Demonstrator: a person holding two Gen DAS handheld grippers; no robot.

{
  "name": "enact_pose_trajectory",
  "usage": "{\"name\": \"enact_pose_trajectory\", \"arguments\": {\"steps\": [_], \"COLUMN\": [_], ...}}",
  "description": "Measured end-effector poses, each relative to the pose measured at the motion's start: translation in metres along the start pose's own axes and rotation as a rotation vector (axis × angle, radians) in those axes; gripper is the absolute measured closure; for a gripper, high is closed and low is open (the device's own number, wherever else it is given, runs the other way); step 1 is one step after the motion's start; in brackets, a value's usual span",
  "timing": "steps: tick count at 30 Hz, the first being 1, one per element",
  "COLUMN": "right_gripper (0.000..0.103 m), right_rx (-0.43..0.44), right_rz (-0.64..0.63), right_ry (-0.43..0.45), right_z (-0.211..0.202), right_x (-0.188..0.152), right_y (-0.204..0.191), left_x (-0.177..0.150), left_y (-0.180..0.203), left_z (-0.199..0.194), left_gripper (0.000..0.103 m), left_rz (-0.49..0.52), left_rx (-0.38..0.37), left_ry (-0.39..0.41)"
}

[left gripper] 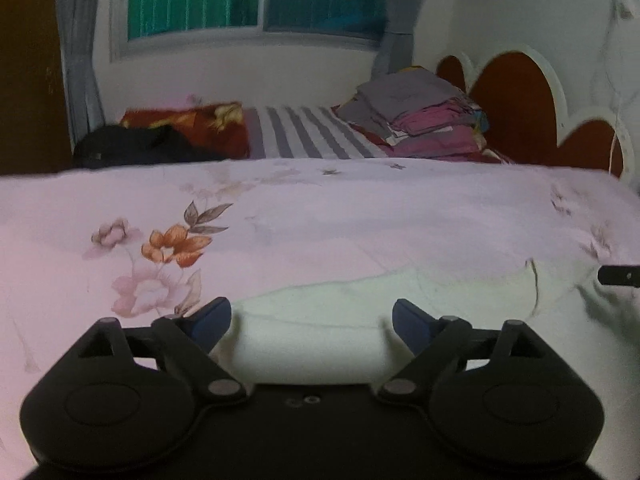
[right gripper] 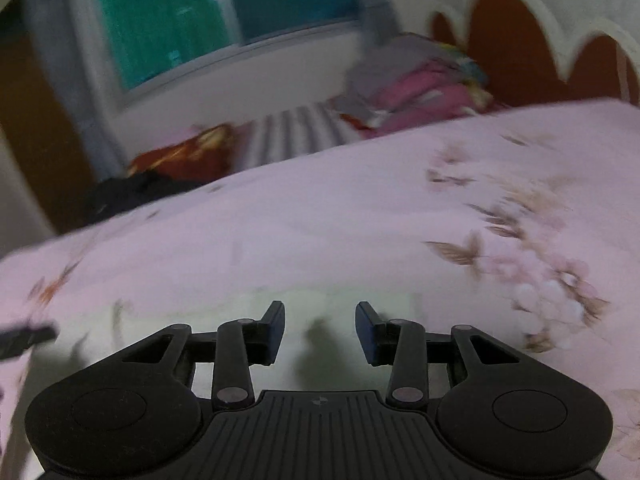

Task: Fold small clothes
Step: 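Open both grippers and withdraw them from the folded sweater, then move both grippers to the cream sweater's hem edge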

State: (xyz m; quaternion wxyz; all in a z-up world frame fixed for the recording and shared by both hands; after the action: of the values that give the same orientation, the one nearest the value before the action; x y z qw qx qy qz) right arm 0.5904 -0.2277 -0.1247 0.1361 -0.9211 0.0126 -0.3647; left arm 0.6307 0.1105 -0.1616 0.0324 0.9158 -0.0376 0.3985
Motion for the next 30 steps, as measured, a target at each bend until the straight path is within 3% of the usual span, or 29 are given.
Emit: {"name": "enact_pose_trajectory", "arguments": {"steps": [3, 6, 8, 10, 11, 13, 16, 19, 22, 25, 28, 30], "right_gripper": [0.063, 0.063, 0.063, 0.063, 0.063, 0.063, 0.063, 0.063, 0.063, 0.063, 0.063, 0.063], "right_rx": [0.019, -0.016, -0.095, -0.096, -0.100, -0.075, -0.011, 0.002, -0.076, -0.159, -0.142, -0.132], "right_rz": [-0.067, -0.083, -0.079, -0.071, -0.067, -0.072, -0.114, -0.161, -0.084, -0.019, -0.020, 0.044], "right_ry": [-0.002, -0.051, -0.138, -0.121, -0.100, -0.059, -0.063, -0.112, -0.101, -0.061, -0.098, -0.092], "right_z": [-0.004, 0.013, 0.034, 0.027, 0.019, 0.006, 0.002, 0.014, 0.010, -0.006, 0.002, -0.004], "right_x": [-0.010, -0.014, -0.021, -0.020, -0.018, -0.018, -0.029, -0.042, -0.044, -0.040, -0.054, -0.051], "right_y": [-0.017, -0.016, -0.005, -0.001, -0.002, -0.006, -0.035, -0.048, -0.013, 0.019, 0.027, 0.033], "left_x": [-0.001, -0.008, -0.007, -0.006, -0.007, -0.013, -0.024, -0.038, -0.050, -0.065, -0.061, -0.059], "left_y": [0.000, -0.010, -0.012, -0.008, -0.002, 0.021, 0.063, 0.070, 0.047, 0.033, 0.028, 0.033], "left_z": [0.004, 0.034, 0.029, 0.009, -0.003, -0.018, -0.021, -0.011, -0.026, -0.032, -0.042, -0.058], "left_gripper": [0.016, 0.015, 0.016, 0.017, 0.015, 0.014, 0.014, 0.019, 0.021, 0.018, 0.024, 0.019], "left_rz": [0.017, -0.016, -0.007, -0.017, -0.034, -0.032, 0.029, 0.075, 0.097, 0.103, 0.047, 0.065], "left_rx": [-0.017, -0.047, -0.031, -0.007, -0.033, -0.077, -0.108, -0.064, 0.013, 0.013, 0.026, 0.034], "left_ry": [-0.009, -0.130, -0.121, -0.088, -0.061, -0.039, -0.042, -0.095, -0.078, -0.098, -0.090, -0.039]}}
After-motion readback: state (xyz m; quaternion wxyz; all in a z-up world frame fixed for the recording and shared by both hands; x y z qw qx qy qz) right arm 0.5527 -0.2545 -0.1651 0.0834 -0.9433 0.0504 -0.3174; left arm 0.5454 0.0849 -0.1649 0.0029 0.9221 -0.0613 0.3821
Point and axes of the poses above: each gripper's, at about its wrist camera, not at the fingertips, and z roughly the way its jaws point, y to its right, x to its top, the point moved 6 cm from there along z, roughly the way its jaws point, and after that the axes turned 5 degrees about -y, right-handed, at the moved point
